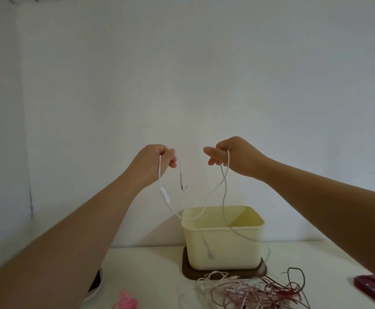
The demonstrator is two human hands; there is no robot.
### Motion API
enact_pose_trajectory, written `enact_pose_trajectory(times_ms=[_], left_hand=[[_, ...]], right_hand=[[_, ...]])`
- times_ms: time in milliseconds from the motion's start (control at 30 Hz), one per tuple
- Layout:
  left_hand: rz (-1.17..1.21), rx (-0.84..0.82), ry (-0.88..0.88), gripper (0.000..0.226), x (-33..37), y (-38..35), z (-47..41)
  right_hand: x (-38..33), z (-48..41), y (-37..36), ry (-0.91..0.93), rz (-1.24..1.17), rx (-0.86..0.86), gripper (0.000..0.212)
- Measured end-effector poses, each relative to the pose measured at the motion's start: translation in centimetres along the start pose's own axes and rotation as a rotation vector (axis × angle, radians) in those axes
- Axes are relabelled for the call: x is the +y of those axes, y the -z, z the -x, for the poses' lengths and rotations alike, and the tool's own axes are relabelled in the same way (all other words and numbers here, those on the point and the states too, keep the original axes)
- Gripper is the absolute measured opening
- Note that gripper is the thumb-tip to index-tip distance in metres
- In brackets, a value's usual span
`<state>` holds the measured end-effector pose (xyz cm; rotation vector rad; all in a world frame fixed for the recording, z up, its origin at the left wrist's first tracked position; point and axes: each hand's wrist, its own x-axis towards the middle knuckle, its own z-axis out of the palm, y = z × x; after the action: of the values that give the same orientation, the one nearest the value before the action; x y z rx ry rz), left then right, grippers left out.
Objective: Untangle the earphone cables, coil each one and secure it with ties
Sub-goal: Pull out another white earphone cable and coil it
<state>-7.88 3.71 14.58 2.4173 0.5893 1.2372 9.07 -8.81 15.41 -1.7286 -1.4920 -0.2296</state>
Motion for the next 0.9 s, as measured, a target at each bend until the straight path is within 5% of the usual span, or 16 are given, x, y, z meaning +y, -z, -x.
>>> enact_pose_trajectory(times_ms=[200,500,667,900], left_hand=[[-0.135,-0.070,0.037,0.031,-1.2,3.6,2.1],[-0.328,-0.446,0.132,0.027,-4.1,3.6,5.2],[-0.334,-0.425,0.190,0.026,-5.4,3.9,5.2],[-0.351,-0.402,0.194,0.017,-6.0,3.5,4.7]], right_hand=[[-3.0,-0.9,-3.3,0.035,-0.083,-0.117,0.053],[-1.4,-1.7,-12.5,-0.060,0.260,-0.416,0.046],[-0.4,-1.1,-16.1,-0.160,0.179,-0.703,0.033],[0.3,2.6,-17.5,-0.085,0.261,-0.853,0.018]])
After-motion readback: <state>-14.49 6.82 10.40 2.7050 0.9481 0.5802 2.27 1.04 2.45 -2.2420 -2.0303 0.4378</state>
